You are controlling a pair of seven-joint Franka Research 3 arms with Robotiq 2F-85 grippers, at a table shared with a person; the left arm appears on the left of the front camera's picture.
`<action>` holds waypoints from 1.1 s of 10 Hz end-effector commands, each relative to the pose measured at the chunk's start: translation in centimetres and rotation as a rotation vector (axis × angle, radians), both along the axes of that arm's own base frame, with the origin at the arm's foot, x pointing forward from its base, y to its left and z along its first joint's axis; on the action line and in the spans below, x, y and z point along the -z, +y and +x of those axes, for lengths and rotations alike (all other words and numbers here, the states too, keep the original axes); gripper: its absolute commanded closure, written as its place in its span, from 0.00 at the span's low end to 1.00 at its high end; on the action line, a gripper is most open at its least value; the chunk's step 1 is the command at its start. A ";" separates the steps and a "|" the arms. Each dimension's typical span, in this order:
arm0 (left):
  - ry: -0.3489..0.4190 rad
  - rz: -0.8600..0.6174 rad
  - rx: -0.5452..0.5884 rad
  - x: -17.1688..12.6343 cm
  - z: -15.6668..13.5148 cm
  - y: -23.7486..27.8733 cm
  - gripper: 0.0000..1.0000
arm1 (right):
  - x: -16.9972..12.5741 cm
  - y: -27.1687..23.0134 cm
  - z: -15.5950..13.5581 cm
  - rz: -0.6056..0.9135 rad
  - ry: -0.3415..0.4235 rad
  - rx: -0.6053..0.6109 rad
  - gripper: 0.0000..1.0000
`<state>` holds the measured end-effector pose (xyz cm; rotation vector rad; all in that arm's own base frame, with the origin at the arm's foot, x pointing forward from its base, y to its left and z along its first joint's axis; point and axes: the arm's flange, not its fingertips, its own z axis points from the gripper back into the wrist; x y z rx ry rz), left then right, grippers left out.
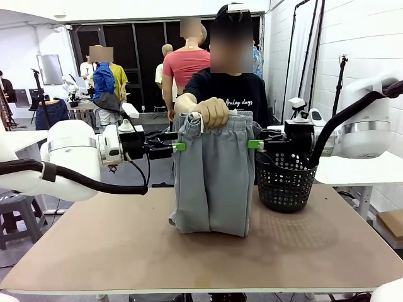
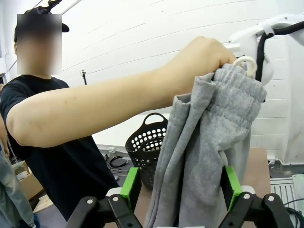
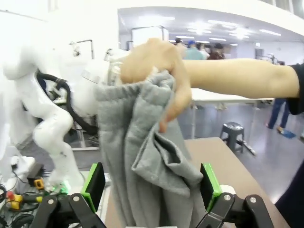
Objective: Fold the training pants.
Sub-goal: Release the ends of the Training pants and then grab the overlapped ends.
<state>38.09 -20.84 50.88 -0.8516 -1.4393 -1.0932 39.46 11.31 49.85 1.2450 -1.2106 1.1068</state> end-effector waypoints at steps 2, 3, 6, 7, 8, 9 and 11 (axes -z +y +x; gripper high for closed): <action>-0.026 0.004 0.033 1.0 0.5 0.5 0.11 | 0.5 -0.7 0.6 -0.036 0.026 -0.053 0.00; -0.025 -0.001 0.029 1.1 0.6 0.5 0.11 | 0.5 -0.3 0.5 -0.048 0.007 -0.052 0.00; -0.030 -0.013 -0.009 1.2 0.5 1.0 0.11 | 0.7 0.6 -0.1 -0.067 -0.027 -0.047 0.00; -0.025 -0.017 -0.016 1.3 0.5 1.3 0.11 | 0.8 0.9 -0.3 -0.066 -0.020 -0.077 0.00; -0.024 -0.018 -0.023 1.3 0.5 1.5 0.11 | 0.9 1.0 -0.4 -0.056 -0.006 -0.115 0.00; -0.024 -0.021 -0.030 1.3 0.5 1.6 0.11 | 0.8 0.8 -0.5 -0.037 0.010 -0.168 0.00; -0.022 -0.019 -0.049 1.3 0.9 1.8 0.11 | 0.9 1.1 -0.5 -0.043 -0.003 -0.167 0.00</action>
